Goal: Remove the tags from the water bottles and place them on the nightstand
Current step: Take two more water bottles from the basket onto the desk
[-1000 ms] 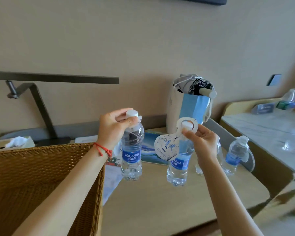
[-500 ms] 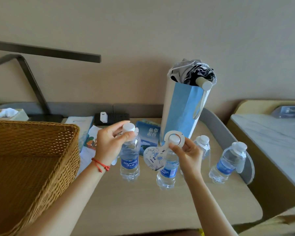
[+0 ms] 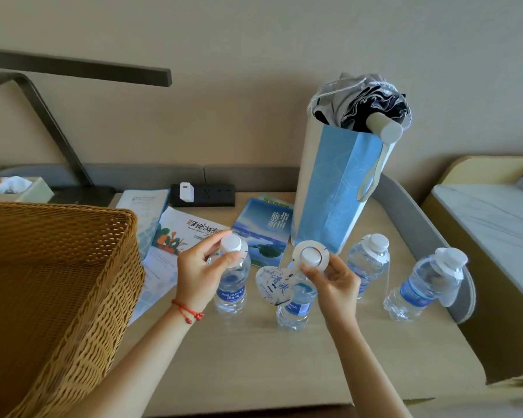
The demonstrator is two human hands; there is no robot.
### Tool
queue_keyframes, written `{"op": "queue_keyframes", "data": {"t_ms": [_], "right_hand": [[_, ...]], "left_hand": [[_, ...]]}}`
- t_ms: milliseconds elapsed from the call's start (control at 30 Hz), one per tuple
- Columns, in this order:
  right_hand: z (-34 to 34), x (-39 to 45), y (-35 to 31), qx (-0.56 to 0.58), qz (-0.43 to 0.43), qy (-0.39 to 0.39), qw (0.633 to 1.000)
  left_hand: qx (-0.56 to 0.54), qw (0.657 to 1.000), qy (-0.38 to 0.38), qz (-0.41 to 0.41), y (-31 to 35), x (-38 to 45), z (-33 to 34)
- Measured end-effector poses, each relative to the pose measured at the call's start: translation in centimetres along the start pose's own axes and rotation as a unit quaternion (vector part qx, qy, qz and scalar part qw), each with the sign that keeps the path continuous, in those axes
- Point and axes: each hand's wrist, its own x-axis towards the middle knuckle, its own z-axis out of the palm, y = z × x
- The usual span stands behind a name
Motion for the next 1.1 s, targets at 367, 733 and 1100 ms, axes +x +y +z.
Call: {"op": "queue_keyframes", "data": {"t_ms": [367, 733, 1100], "right_hand": [[-0.2, -0.6, 1.2, -0.02, -0.016, -0.009, 1.0], [-0.7, -2.0, 1.6, -0.023, -0.029, -0.029, 0.999], [-0.9, -2.6, 1.3, -0.043, -0.023, -0.028, 0.998]], "left_hand": [[-0.024, 0.999, 0.006, -0.036, -2.9, -1.2, 0.1], [-0.023, 1.0, -0.012, -0.005, -3.0, -1.3, 0.1], [-0.017, 1.0, -0.025, 0.007, -3.3, -1.3, -0.2]]}}
